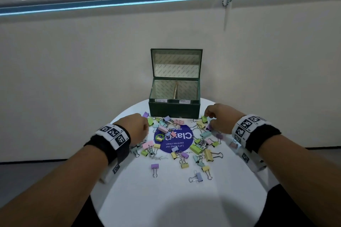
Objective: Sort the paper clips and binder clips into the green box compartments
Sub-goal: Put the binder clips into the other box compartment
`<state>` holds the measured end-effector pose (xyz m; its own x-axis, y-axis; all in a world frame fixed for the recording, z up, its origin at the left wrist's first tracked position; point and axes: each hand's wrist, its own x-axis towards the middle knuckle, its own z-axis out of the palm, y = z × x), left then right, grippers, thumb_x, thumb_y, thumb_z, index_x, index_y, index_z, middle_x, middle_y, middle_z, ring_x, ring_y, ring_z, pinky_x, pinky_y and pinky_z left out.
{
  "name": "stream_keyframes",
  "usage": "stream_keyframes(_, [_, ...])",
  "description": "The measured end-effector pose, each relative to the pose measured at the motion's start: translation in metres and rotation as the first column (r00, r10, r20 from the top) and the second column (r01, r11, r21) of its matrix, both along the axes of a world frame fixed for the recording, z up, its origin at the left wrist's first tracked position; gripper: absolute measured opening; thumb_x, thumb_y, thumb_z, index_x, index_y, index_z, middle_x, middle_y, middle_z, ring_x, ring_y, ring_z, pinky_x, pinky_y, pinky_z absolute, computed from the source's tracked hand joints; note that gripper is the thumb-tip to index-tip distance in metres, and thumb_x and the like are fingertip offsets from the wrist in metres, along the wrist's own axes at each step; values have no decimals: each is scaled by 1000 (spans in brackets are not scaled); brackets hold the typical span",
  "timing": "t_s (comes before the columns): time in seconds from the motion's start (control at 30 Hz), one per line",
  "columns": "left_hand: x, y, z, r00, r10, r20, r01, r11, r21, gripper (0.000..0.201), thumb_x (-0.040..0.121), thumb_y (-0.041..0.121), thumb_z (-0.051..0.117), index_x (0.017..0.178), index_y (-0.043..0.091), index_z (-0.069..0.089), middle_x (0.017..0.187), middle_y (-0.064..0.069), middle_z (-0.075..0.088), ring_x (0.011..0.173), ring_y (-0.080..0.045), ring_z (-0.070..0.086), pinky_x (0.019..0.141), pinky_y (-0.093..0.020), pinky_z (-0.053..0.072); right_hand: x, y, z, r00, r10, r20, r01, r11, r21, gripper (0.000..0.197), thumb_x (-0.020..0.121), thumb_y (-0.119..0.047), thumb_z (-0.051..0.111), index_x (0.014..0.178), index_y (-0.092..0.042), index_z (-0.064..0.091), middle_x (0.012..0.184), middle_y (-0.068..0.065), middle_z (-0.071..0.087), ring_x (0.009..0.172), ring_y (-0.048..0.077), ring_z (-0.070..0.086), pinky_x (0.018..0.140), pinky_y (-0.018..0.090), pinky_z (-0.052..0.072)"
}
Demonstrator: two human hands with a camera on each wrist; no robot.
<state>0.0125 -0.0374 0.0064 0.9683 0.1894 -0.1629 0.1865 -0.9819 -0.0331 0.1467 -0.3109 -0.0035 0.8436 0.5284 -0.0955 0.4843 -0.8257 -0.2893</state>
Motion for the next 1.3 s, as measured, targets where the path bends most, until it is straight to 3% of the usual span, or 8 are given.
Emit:
stream_keyframes(0.17, [0, -2, 5, 999, -19, -32, 20, 1000, 12, 25, 94, 27, 45, 96, 21, 69, 100, 0, 63, 88, -17, 63, 80, -30, 53, 0, -4, -4, 1000, -25, -14, 25, 998, -50, 40, 83, -10, 65, 120, -25, 58, 111, -6, 56, 97, 17, 57, 85, 30, 52])
stream_keyframes(0.27, [-2, 4, 9, 998, 20, -68, -27, 994, -105, 12, 86, 23, 58, 85, 26, 69, 98, 13, 62, 77, -4, 60, 70, -20, 45, 1, -5, -5, 1000, -12, -5, 11, 996, -85, 44, 80, -9, 68, 120, -26, 57, 112, -5, 56, 98, 18, 57, 87, 34, 54])
stream_keyframes(0.37, [-3, 7, 13, 994, 39, -106, -54, 988, -142, 4, 80, 23, 67, 80, 27, 69, 92, 20, 58, 72, 1, 62, 71, -21, 50, 2, -4, -7, 1000, -7, -11, 6, 995, -96, 47, 79, -7, 67, 120, -26, 56, 112, -4, 56, 99, 18, 57, 87, 36, 55])
stream_keyframes(0.67, [11, -15, 17, 955, -120, -271, 186, 955, 231, 3, 80, 28, 54, 81, 25, 54, 85, 4, 63, 79, -20, 59, 64, -25, 44, 2, -6, -9, 999, -42, 16, 42, 999, -11, 41, 86, -14, 64, 124, -25, 54, 115, -4, 55, 97, 17, 56, 88, 32, 52])
stream_keyframes(0.97, [13, -12, 8, 942, -132, -308, 197, 962, 190, 10, 80, 35, 54, 78, 25, 51, 81, 5, 62, 76, -19, 57, 70, -28, 51, 1, -10, -9, 999, -37, 28, 37, 999, -3, 42, 87, -15, 64, 126, -23, 53, 123, 2, 55, 105, 22, 56, 94, 37, 51])
stream_keyframes(1.07, [16, -19, 21, 956, -160, -244, 189, 977, 101, 11, 85, 31, 53, 76, 26, 50, 78, 6, 58, 68, -14, 51, 65, -27, 48, 1, -9, -9, 999, -34, 11, 35, 999, -3, 47, 85, -14, 65, 129, -29, 54, 126, -1, 53, 107, 22, 57, 92, 38, 53])
stream_keyframes(1.17, [36, -35, 49, 985, -163, -49, 152, 972, -179, 17, 96, 28, 51, 80, 21, 52, 75, 4, 55, 63, -11, 48, 60, -22, 48, 1, -7, -8, 1000, -7, -30, 6, 999, -45, 55, 83, -12, 65, 130, -38, 56, 126, -3, 53, 110, 23, 57, 91, 39, 55])
stream_keyframes(1.3, [76, -64, 71, 974, -121, 189, 180, 926, -331, 16, 96, 26, 52, 81, 21, 54, 79, 2, 58, 67, -14, 50, 61, -25, 43, -4, -4, -4, 999, 6, -31, -9, 994, -110, 62, 71, -6, 71, 122, -37, 59, 114, -4, 55, 97, 21, 59, 79, 37, 59])
